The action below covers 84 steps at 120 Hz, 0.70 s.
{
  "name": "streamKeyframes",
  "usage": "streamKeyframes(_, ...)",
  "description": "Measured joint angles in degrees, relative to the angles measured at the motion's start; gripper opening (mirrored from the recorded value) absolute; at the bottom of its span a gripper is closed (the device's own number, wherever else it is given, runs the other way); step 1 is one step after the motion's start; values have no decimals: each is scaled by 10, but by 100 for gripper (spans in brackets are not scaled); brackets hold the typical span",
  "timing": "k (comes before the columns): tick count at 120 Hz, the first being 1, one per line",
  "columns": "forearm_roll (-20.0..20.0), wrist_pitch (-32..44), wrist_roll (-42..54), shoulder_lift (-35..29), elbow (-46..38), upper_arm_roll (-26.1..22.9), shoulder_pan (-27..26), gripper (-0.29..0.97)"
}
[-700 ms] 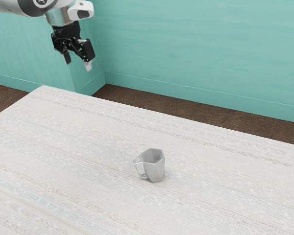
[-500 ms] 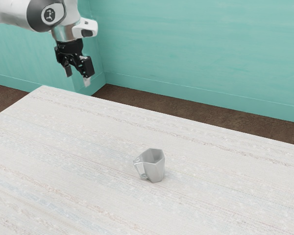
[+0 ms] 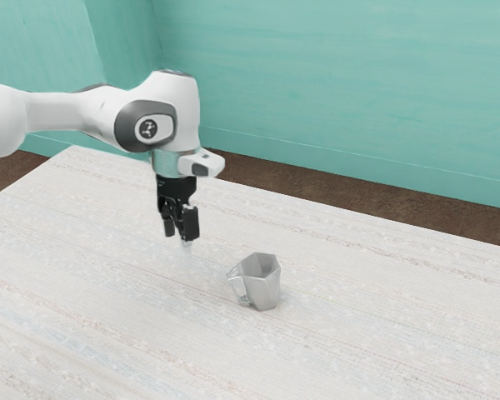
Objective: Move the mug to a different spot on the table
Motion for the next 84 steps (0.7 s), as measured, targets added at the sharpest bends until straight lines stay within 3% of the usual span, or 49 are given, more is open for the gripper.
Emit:
streamKeyframes(22, 33, 37, 17, 60, -24, 0, -37, 68)
streamKeyframes(84, 39, 178, 50, 139, -26, 2, -48, 68)
